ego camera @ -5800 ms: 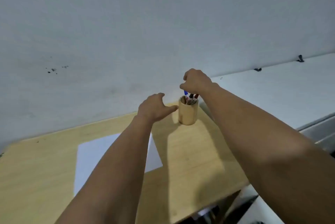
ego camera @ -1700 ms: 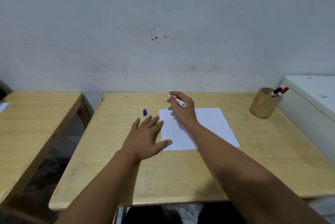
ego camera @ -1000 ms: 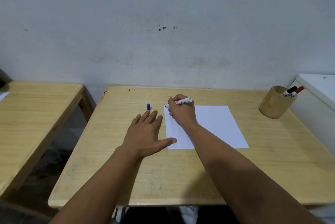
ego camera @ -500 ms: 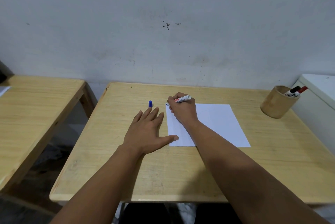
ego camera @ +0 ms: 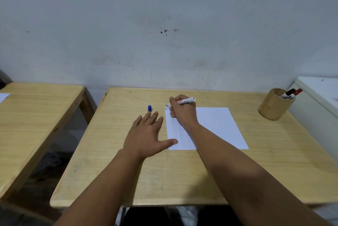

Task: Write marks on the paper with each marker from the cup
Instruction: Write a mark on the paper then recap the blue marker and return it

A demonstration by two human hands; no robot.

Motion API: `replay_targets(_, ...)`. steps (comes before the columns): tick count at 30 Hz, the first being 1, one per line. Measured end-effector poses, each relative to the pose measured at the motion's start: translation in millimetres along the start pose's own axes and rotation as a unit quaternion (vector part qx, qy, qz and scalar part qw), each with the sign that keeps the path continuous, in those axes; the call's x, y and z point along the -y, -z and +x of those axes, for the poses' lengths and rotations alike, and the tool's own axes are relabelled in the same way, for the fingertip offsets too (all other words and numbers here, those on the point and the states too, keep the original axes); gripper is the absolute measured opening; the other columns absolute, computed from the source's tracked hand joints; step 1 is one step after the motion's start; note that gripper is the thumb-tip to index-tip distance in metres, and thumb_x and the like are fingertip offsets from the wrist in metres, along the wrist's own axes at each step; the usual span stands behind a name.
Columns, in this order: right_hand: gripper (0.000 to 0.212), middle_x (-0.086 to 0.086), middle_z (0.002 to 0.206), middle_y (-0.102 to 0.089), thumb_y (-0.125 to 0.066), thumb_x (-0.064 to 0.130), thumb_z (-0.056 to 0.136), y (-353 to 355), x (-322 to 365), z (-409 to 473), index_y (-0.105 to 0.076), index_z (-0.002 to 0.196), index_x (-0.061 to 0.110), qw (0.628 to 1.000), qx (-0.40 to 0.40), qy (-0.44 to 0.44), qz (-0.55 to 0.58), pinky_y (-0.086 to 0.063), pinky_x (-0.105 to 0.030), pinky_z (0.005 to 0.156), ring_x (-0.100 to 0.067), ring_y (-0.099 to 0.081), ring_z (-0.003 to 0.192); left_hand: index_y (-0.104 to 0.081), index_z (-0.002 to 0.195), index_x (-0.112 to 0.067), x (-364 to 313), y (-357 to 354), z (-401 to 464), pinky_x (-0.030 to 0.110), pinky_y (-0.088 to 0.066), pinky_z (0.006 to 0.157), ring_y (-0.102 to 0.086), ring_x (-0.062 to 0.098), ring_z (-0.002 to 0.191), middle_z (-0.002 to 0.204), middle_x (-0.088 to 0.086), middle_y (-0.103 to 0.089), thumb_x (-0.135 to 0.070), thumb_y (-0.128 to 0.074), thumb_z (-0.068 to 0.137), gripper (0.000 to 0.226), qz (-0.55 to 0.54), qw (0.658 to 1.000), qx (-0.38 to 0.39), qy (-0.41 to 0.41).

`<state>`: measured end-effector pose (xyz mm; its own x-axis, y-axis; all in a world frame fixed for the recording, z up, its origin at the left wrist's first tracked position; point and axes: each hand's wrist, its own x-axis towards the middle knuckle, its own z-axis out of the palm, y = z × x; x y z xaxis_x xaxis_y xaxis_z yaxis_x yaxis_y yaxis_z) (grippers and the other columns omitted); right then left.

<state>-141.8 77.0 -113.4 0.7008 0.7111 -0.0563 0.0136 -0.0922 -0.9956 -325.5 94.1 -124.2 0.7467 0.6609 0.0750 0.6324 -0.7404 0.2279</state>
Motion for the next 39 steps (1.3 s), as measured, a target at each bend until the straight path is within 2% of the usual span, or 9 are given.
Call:
replay_targets(5, 0.036, 0.003, 0.057, -0.056, -0.085, 0.034, 0.089, 17, 29, 2, -0.056, 0.074, 0.02, 0.998, -0.023, 0.032, 0.049, -0.038, -0.025, 0.048, -0.014, -0.045, 0.047, -0.028, 0.161, -0.028, -1, 3, -1, 0.042, -0.003, 0.129, -0.002, 0.014, 0.16, 0.172, -0.006, -0.013, -0.097, -0.031, 0.075, 0.111, -0.01, 1.0, -0.002, -0.002)
replay_targets(10, 0.036, -0.006, 0.08, -0.076, -0.072, 0.047, 0.098, 49, 65, -3, -0.08, 0.094, 0.013, 0.99, -0.002, -0.014, 0.138, -0.049, -0.026, 0.05, -0.017, -0.06, 0.053, -0.044, 0.152, -0.032, -3, 10, 0, 0.044, -0.016, 0.127, -0.02, 0.016, 0.156, 0.167, -0.009, -0.029, -0.096, -0.036, 0.074, 0.101, -0.029, 1.0, 0.011, 0.0)
replay_targets(13, 0.049, -0.006, 0.077, -0.073, -0.049, 0.045, 0.107, 69, 69, 1, -0.082, 0.105, 0.009, 0.986, -0.012, -0.038, 0.159, -0.044, -0.025, 0.051, -0.015, -0.052, 0.046, -0.062, 0.097, -0.031, -6, 13, 4, 0.039, -0.05, 0.087, -0.056, 0.011, 0.102, 0.103, -0.017, -0.06, -0.09, -0.044, 0.079, 0.065, -0.066, 0.994, -0.09, 0.013)
replay_targets(17, 0.009, -0.006, 0.076, -0.07, -0.066, 0.022, 0.099, 88, 67, 0, -0.072, 0.098, 0.015, 0.994, -0.028, -0.014, 0.107, -0.04, -0.023, 0.048, -0.013, -0.047, 0.046, -0.068, 0.12, -0.029, -8, 24, 21, 0.039, -0.054, 0.077, -0.058, 0.02, 0.104, 0.11, -0.01, -0.063, -0.06, -0.062, 0.087, 0.046, -0.076, 0.965, -0.242, 0.07)
replay_targets(21, 0.006, -0.006, 0.093, -0.084, -0.076, 0.02, 0.096, 99, 64, -9, -0.074, 0.1, 0.016, 0.997, 0.004, -0.023, 0.07, -0.045, -0.023, 0.051, -0.01, -0.056, 0.056, -0.061, 0.138, -0.026, 2, 32, 42, 0.04, -0.05, 0.085, -0.055, 0.027, 0.121, 0.132, -0.001, -0.06, -0.04, -0.051, 0.099, 0.042, -0.089, 0.975, -0.143, 0.145)
replay_targets(27, 0.022, -0.008, 0.091, -0.072, -0.079, 0.007, 0.091, 108, 55, -15, -0.082, 0.113, 0.011, 0.999, 0.046, -0.013, 0.019, -0.038, -0.024, 0.049, -0.013, -0.049, 0.059, -0.075, 0.117, -0.019, 6, 31, 62, 0.035, -0.052, 0.084, -0.066, 0.03, 0.11, 0.116, 0.003, -0.074, -0.024, -0.055, 0.099, 0.028, -0.115, 0.976, -0.097, 0.156)
replay_targets(31, 0.019, -0.003, 0.087, -0.066, -0.082, 0.008, 0.091, 112, 56, -20, -0.083, 0.109, 0.008, 0.999, 0.048, 0.012, 0.0, -0.038, -0.023, 0.051, -0.012, -0.046, 0.06, -0.076, 0.079, -0.018, -15, 61, 77, 0.028, -0.051, 0.072, -0.07, 0.025, 0.085, 0.081, 0.003, -0.075, -0.012, -0.062, 0.094, 0.022, -0.407, 0.883, -0.127, 0.195)
replay_targets(34, 0.018, -0.001, 0.085, -0.067, -0.082, 0.01, 0.092, 115, 62, -26, -0.083, 0.11, 0.008, 0.998, 0.053, 0.04, -0.01, -0.039, -0.023, 0.053, -0.011, -0.046, 0.059, -0.076, 0.092, -0.007, -38, 90, 84, 0.032, -0.06, 0.077, -0.07, 0.021, 0.083, 0.085, 0.009, -0.072, -0.01, -0.065, 0.097, 0.012, -0.582, 0.776, -0.142, 0.199)
replay_targets(39, 0.019, 0.003, 0.079, -0.066, -0.081, 0.01, 0.093, 121, 76, -35, -0.082, 0.111, 0.006, 0.995, 0.055, 0.077, -0.011, -0.039, -0.02, 0.05, -0.008, -0.047, 0.056, -0.074, 0.097, -0.005, -61, 113, 90, 0.032, -0.059, 0.081, -0.073, 0.022, 0.086, 0.094, 0.012, -0.074, -0.008, -0.066, 0.096, 0.008, -0.657, 0.713, -0.139, 0.201)
